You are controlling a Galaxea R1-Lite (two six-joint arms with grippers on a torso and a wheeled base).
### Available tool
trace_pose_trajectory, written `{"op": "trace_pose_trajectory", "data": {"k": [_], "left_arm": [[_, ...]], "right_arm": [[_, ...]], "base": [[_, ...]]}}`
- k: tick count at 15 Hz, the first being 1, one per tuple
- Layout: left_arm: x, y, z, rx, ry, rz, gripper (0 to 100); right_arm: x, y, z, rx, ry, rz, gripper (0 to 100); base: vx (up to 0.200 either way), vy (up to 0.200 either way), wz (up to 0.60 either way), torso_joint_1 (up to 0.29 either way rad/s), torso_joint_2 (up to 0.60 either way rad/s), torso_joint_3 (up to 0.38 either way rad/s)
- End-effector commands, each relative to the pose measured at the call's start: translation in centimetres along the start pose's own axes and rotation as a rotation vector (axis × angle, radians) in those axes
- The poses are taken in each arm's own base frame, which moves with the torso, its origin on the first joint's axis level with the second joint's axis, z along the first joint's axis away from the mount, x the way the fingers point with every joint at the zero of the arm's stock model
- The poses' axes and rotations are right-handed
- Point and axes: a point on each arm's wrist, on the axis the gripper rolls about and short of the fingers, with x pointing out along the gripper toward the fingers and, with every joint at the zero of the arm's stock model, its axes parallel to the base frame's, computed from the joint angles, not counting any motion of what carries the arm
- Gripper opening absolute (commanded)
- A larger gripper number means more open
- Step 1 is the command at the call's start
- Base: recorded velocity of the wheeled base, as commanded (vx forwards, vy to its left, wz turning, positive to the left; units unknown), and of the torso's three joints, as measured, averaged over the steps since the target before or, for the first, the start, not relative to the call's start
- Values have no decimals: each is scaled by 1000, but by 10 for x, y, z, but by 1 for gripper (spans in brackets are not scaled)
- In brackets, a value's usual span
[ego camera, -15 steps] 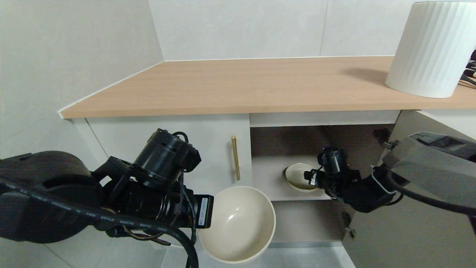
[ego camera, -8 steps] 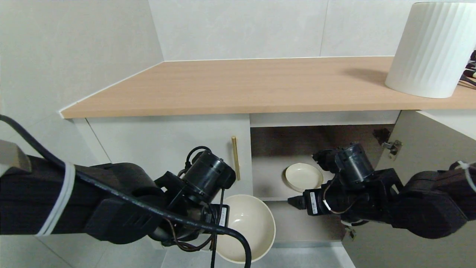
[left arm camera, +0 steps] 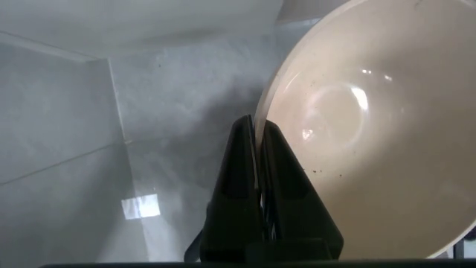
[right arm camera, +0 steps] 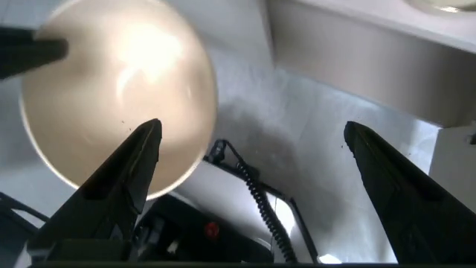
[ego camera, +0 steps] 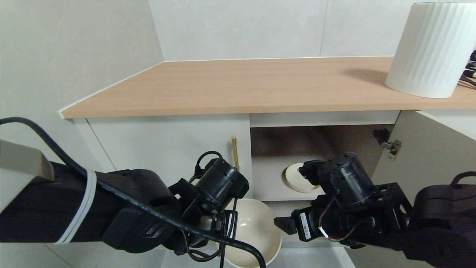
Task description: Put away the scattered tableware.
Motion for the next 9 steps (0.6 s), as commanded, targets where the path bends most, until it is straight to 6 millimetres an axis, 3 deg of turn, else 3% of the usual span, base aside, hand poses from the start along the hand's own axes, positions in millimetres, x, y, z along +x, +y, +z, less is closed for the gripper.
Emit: {"op": "trace_pose_trajectory", "data": {"k": [1, 4, 9], "left_arm": [[-8, -1, 1, 0, -19, -19, 0], [-13, -1, 2, -3, -31, -28, 0], [-9, -2, 1, 2, -20, -21, 0]], "right_arm": [[18, 9, -14, -31, 63, 0, 100], [34, 11, -20, -34, 83, -41, 100], [39, 12, -17, -13, 45, -39, 100]], "base": [[0, 0, 0, 0, 0, 0], [0, 0, 0, 0, 0, 0], [0, 0, 0, 0, 0, 0]]}}
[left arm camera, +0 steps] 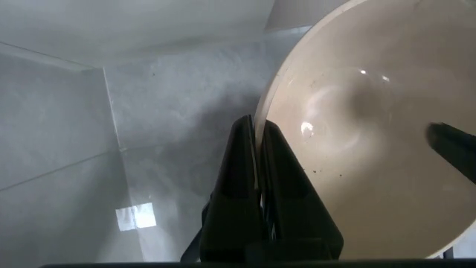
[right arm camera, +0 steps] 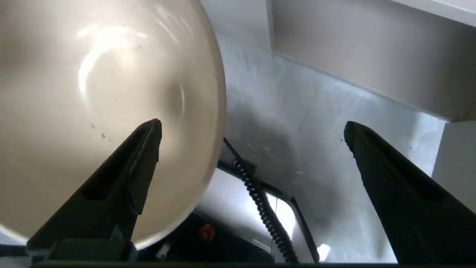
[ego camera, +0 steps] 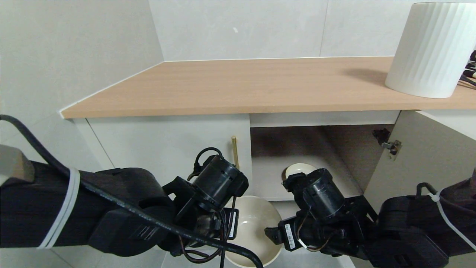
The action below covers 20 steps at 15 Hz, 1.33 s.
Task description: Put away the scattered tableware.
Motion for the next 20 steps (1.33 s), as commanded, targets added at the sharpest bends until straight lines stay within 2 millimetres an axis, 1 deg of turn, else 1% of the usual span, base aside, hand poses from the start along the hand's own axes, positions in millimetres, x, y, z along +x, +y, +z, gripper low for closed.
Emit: {"op": "trace_pose_trajectory", "data": {"k": [1, 6, 16, 17, 20], "left_arm": [[2, 0, -1, 2, 5, 4, 0], [6, -1, -2, 6, 18, 11, 0], [5, -1, -2, -6, 15, 10, 0], [5, -1, -2, -7, 15, 10, 100], [6, -1, -2, -5, 16, 10, 100]], "right_arm": [[4, 0, -2, -1, 10, -4, 0], [2, 0, -1, 2, 5, -1, 0], [4, 0, -3, 1, 13, -8, 0], [4, 0, -3, 1, 13, -8, 0], [4, -1, -4, 1, 15, -9, 0]], "base": [[0, 0, 0, 0, 0, 0], [0, 0, 0, 0, 0, 0], [0, 0, 0, 0, 0, 0], [0, 0, 0, 0, 0, 0], [0, 0, 0, 0, 0, 0]]}}
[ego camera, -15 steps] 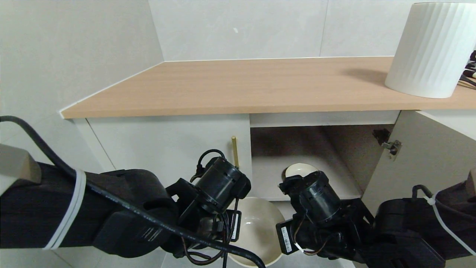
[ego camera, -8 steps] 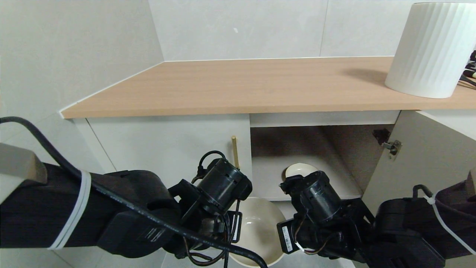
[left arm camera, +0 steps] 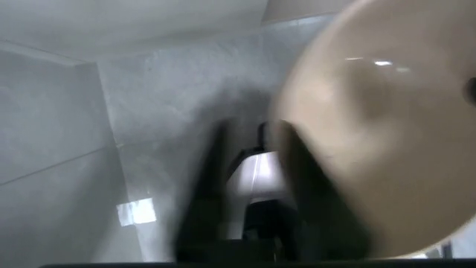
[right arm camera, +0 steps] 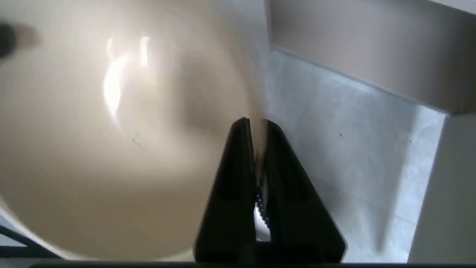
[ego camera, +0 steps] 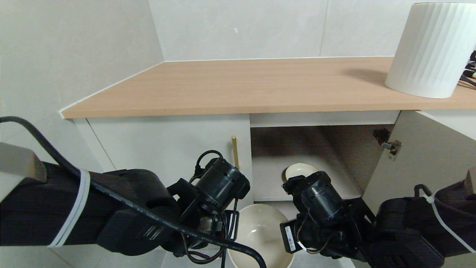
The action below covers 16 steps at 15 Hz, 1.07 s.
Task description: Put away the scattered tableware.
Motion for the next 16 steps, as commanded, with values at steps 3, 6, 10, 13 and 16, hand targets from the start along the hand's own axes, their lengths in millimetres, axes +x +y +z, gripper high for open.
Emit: {"op": "trace_pose_trajectory", "data": {"k": [3, 6, 10, 13, 16], "left_arm": [[0, -1, 0, -3, -2, -7, 100], [-2, -1, 1, -4, -5, -9, 100], [-2, 0, 1, -7, -8, -10, 100], [-3, 0, 2, -8, -9, -10, 100], [-2, 1, 2, -11, -9, -8, 100]], "right_arm": [[1, 1, -1, 0, 1, 4, 0], [5, 0, -3, -6, 15, -1, 0], [36, -12, -18, -12, 87, -104, 0], [46, -28, -15, 26, 87, -161, 0], [59, -54, -5, 138, 28, -213, 0]], "base": [[0, 0, 0, 0, 0, 0], [0, 0, 0, 0, 0, 0], [0, 0, 0, 0, 0, 0], [0, 0, 0, 0, 0, 0], [0, 0, 0, 0, 0, 0]]}}
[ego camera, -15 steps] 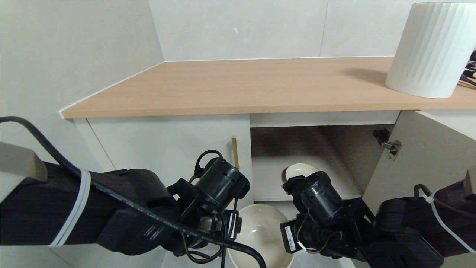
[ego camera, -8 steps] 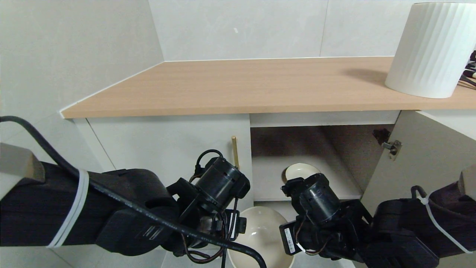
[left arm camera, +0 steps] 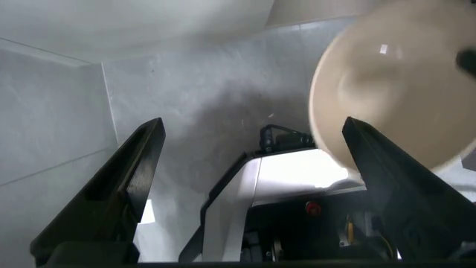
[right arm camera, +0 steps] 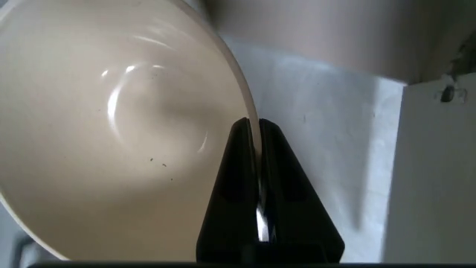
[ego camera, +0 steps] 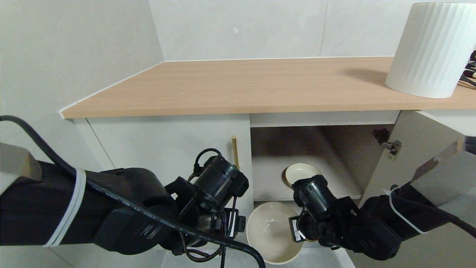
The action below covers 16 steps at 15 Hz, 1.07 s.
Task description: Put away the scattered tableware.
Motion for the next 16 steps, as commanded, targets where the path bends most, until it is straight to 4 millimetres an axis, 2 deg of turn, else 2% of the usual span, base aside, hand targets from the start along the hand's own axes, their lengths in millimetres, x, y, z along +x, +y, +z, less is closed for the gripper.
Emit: {"op": "trace_pose_trajectory", "data": {"k": [1, 5, 11, 16], "left_arm": [[-1, 0, 1, -2, -3, -1, 100], [1, 0, 0, -2, 1, 2, 100], [0, 1, 1, -3, -3, 0, 100], [0, 1, 1, -3, -3, 0, 100]], "right_arm": [[20, -18, 7, 98, -41, -67, 0], [25, -37, 37, 243, -183, -112, 0], [39, -63, 75, 390, -298, -173, 0], [61, -85, 89, 440, -336, -244, 0]], "base": [[0, 0, 0, 0, 0, 0], [0, 0, 0, 0, 0, 0], [0, 0, 0, 0, 0, 0], [0, 0, 0, 0, 0, 0]]}}
